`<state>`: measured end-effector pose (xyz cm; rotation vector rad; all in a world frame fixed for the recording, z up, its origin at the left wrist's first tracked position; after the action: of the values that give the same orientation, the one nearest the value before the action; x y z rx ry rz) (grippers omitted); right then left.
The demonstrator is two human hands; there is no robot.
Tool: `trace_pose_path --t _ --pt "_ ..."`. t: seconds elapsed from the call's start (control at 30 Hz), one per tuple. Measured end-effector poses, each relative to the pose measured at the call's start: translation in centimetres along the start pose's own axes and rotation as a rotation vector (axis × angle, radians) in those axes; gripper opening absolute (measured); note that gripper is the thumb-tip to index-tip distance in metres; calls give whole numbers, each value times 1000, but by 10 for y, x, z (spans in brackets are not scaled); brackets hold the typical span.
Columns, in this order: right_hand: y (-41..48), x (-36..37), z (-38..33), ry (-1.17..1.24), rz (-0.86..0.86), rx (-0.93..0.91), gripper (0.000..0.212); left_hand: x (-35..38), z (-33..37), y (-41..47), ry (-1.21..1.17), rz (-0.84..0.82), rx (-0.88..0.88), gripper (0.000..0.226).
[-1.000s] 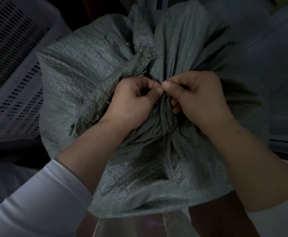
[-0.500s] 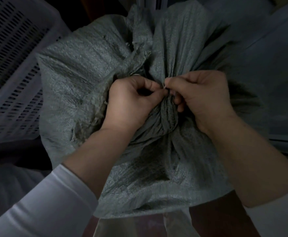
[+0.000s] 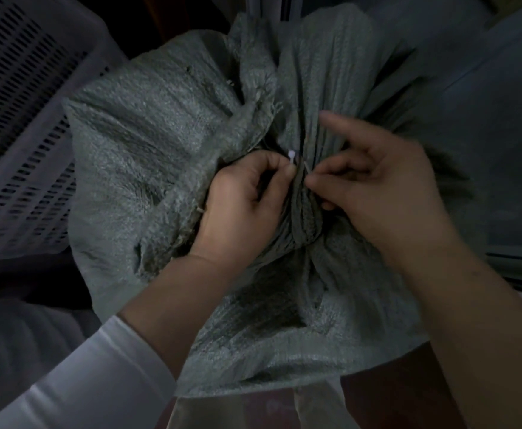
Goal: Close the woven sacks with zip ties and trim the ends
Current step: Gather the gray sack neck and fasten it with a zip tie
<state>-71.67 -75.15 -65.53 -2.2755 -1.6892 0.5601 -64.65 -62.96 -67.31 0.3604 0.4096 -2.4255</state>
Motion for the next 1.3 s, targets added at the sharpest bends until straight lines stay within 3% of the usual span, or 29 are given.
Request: trace_pose_path --t 0.13,0.3,0.47,0.63,0.97,1.07,1.17,1.3 --pt "3 7 0 -256 114 -27 16 1 5 -6 45 30 116 6" --pt "3 6 2 -253 122 -35 18 2 11 -10 187 -47 281 7" --pt "-22 4 -10 -437 162 -62 7 -3 6 -2 361 -57 253 9" --pt "-58 7 -38 -739 259 -270 10 -10 2 2 118 -49 141 23" --pt "-21 27 -59 -845 -51 -222 12 -15 -3 1 123 -87 160 27" --pt "-10 24 -46 -745 -104 -159 14 -14 -4 0 125 -69 113 25" --pt "-1 11 -25 -404 -72 -22 12 -10 -7 -1 11 -37 23 21" --pt "8 9 -15 -122 -96 89 18 -7 -7 -2 -102 -32 -43 15"
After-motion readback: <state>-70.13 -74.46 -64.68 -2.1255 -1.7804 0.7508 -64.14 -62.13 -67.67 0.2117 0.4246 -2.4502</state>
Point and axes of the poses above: each hand's wrist, its own y-axis towards the middle knuckle, its own x-axis out of the palm, z = x × y, the point moved 3 cm from there along y, towards the middle knuckle, and after that the axes turned 15 degrees about -z, right-handed, at the moved point
